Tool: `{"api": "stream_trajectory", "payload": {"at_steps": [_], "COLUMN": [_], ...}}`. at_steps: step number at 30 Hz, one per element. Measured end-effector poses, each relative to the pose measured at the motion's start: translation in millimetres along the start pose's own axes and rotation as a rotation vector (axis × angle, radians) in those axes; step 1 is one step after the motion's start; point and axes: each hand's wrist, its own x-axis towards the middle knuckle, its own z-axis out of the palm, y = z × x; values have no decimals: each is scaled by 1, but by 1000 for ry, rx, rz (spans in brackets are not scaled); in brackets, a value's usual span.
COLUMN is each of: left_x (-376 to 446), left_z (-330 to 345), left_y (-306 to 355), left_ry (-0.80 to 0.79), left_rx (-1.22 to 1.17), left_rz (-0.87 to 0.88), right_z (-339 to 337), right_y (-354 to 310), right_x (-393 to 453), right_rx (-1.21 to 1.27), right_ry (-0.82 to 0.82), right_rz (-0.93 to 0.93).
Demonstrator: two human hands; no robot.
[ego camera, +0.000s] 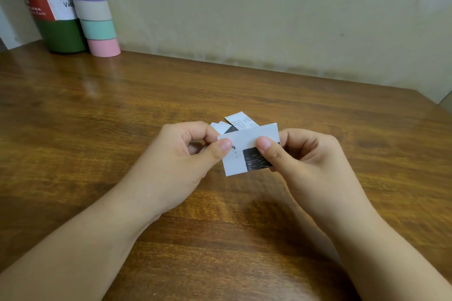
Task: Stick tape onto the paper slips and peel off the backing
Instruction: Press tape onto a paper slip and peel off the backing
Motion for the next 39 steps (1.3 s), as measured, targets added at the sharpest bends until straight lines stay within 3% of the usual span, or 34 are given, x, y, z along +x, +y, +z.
{"api": "stream_trajectory", "payload": {"at_steps": [17, 28, 39], "left_x": [4, 1, 2], "left_z": [-3, 1, 1], "left_y": [-9, -9, -7], "left_ry": [4, -42, -17], "left_rx": [53, 71, 42], "left_rz": [121, 78, 61], "right_z": [3, 13, 4], "right_y": [-2, 0, -1], "right_x": [1, 1, 5], "right_rx": [97, 225, 137], "right_ry": [-28, -93, 101], "right_rz": [-21, 159, 90]}}
